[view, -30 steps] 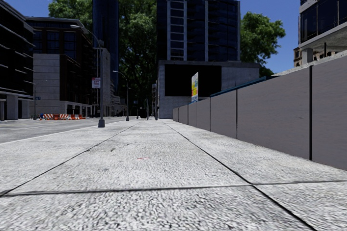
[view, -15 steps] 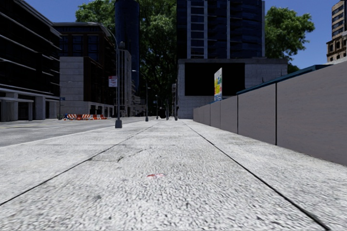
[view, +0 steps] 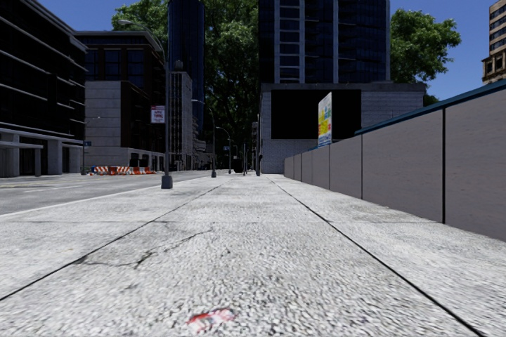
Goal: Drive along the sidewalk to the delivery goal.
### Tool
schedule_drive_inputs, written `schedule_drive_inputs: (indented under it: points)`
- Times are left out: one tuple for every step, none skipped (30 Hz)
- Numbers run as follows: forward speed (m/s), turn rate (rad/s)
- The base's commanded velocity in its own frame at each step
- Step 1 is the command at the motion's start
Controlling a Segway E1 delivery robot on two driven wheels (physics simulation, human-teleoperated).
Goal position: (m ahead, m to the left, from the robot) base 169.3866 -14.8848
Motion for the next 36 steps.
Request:
schedule_drive_inputs:
  points:
    - [2.0,0.0]
    - [2.0,0.0]
    - [2.0,0.0]
    - [2.0,0.0]
    - [2.0,0.0]
    - [2.0,0.0]
    - [2.0,0.0]
    - [2.0,0.0]
    - [2.0,0.0]
    - [2.0,0.0]
    - [2.0,0.0]
    - [2.0,0.0]
    - [2.0,0.0]
    - [2.0,0.0]
    - [2.0,0.0]
    - [2.0,0.0]
    - [2.0,0.0]
    - [2.0,0.0]
    - [2.0,0.0]
    - [2.0,0.0]
    - [2.0,0.0]
    - [2.0,0.0]
    - [2.0,0.0]
    - [2.0,0.0]
    - [2.0,0.0]
    - [2.0,0.0]
    - [2.0,0.0]
    - [2.0,0.0]
    - [2.0,0.0]
    - [2.0,0.0]
    - [2.0,0.0]
    - [2.0,0.0]
    - [2.0,0.0]
    - [2.0,0.0]
    - [2.0,0.0]
    - [2.0,0.0]
